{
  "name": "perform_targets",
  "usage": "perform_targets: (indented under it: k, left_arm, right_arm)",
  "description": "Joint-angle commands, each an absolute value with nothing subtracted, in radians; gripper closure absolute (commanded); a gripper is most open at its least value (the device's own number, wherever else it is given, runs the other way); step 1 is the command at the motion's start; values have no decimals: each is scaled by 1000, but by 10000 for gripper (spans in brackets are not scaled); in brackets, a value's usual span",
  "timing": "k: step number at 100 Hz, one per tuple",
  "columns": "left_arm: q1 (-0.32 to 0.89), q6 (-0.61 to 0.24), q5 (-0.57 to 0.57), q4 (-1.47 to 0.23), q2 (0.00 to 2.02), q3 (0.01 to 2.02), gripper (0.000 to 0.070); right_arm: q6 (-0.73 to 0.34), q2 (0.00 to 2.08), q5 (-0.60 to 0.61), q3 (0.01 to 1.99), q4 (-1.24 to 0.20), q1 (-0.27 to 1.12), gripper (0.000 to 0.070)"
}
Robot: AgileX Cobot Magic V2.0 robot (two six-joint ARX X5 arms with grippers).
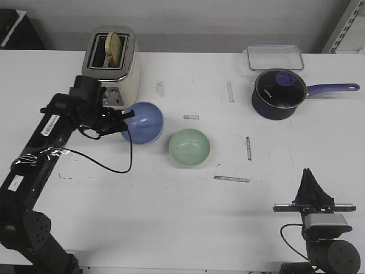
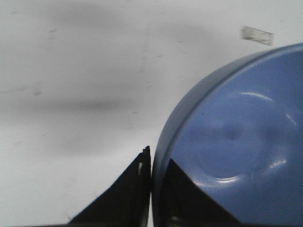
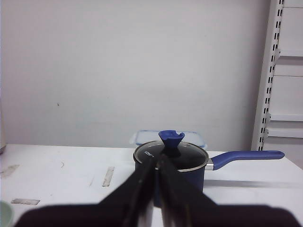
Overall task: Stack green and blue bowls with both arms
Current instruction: 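Carry the blue bowl over the green bowl and lower it inside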
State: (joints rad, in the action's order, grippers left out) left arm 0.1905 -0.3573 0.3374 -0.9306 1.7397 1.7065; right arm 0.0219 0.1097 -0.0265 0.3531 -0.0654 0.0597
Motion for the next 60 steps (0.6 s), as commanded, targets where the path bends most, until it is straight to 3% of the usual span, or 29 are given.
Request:
perform_targets:
  k: [1,36,60]
  left_arm:
    - [240,-416,373,-876,1766,1736,700]
    - [474,-454,402,-704,1871,1739,698]
    - [523,-435,376,-709,1935,1739,684]
  right_arm:
    - [27,106,-27,357,-53,60,695]
    - [27,106,-27,357,-53,60,695]
    - [27,106,-27,357,-53,60,695]
